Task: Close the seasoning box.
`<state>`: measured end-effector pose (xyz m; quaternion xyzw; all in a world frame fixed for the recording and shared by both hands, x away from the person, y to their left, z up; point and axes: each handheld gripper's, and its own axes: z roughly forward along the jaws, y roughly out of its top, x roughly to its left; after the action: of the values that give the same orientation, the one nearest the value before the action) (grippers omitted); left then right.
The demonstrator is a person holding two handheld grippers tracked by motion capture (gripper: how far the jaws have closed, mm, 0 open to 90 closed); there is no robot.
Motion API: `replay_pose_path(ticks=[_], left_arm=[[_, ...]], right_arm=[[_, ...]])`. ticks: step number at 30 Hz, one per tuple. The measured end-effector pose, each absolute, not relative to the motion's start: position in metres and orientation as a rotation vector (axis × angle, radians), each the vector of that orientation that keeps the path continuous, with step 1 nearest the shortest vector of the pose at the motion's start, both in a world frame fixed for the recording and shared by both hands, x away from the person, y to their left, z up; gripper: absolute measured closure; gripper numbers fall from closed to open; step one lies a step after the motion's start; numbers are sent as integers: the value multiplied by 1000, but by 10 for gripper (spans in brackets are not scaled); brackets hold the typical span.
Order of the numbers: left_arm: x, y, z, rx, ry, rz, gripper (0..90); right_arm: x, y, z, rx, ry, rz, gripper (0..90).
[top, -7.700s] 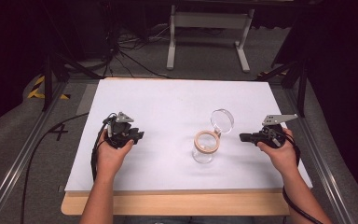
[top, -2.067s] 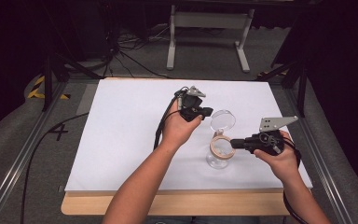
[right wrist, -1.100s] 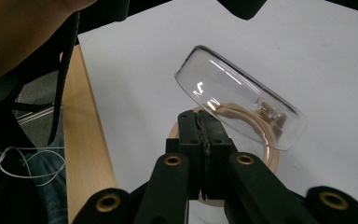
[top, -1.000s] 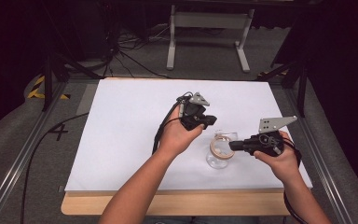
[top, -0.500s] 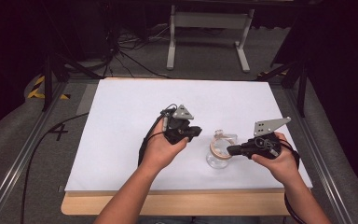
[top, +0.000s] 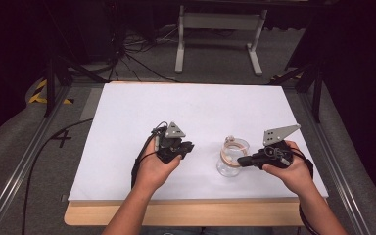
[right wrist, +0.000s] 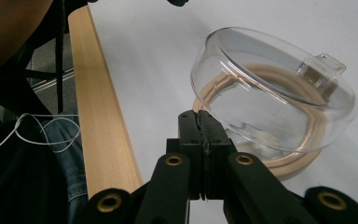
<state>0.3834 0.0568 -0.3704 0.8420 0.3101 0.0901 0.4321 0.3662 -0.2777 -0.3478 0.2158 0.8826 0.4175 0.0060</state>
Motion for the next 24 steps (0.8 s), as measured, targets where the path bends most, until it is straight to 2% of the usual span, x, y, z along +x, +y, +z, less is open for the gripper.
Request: replay_pose_path(ticks=[24], left_arm=[[387, 69, -381, 2106, 810, 200, 801]], right_arm=[[367, -284, -350, 705, 2858, 1223, 887]])
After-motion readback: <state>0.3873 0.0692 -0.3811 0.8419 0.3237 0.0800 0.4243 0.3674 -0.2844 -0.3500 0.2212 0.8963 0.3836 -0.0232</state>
